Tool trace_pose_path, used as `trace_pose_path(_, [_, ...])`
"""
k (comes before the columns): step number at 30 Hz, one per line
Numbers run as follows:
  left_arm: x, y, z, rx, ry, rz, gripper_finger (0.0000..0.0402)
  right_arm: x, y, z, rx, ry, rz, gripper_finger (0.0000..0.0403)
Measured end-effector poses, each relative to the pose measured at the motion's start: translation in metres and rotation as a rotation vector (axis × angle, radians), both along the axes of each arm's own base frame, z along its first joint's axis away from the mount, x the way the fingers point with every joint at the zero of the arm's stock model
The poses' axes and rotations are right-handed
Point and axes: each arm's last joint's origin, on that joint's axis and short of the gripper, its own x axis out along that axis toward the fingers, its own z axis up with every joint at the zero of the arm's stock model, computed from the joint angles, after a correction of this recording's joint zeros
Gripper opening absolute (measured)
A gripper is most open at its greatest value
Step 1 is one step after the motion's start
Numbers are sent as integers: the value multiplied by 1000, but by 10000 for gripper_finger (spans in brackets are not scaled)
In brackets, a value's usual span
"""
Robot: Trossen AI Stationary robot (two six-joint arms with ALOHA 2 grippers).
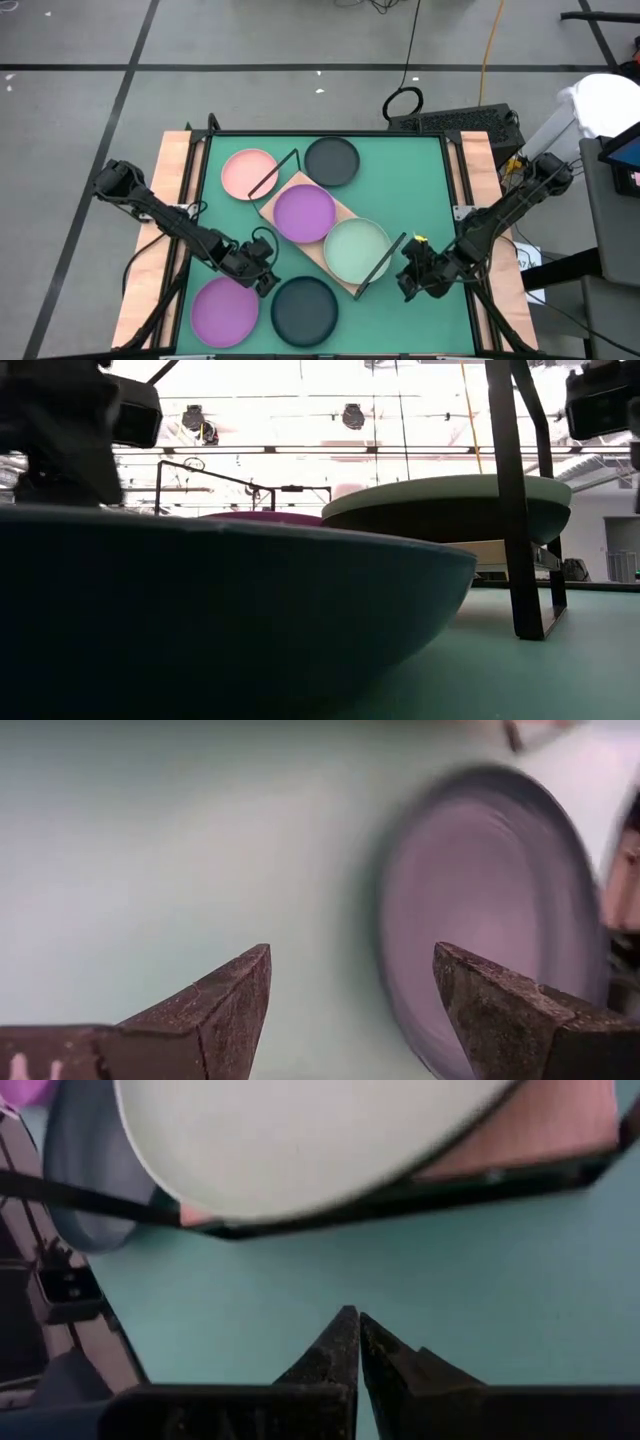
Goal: Place and stack plates onto a shelf
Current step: Stack the dark blue plate on the violet plate on the shelf
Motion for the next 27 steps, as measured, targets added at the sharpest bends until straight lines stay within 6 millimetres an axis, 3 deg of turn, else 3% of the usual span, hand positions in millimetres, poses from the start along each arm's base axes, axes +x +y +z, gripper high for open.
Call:
trace_pose_path(4, [-3, -11, 2, -78, -2, -57, 285, -3, 3, 1, 51, 18, -17, 0])
trace_pose_path(9, [-8, -15, -2, -110, 51, 21, 285, -6, 5, 1, 81, 33, -60, 0])
trace_pose_path(27, [12, -33, -41, -24, -30, -13, 269, -13, 12, 1, 140, 53, -103, 0])
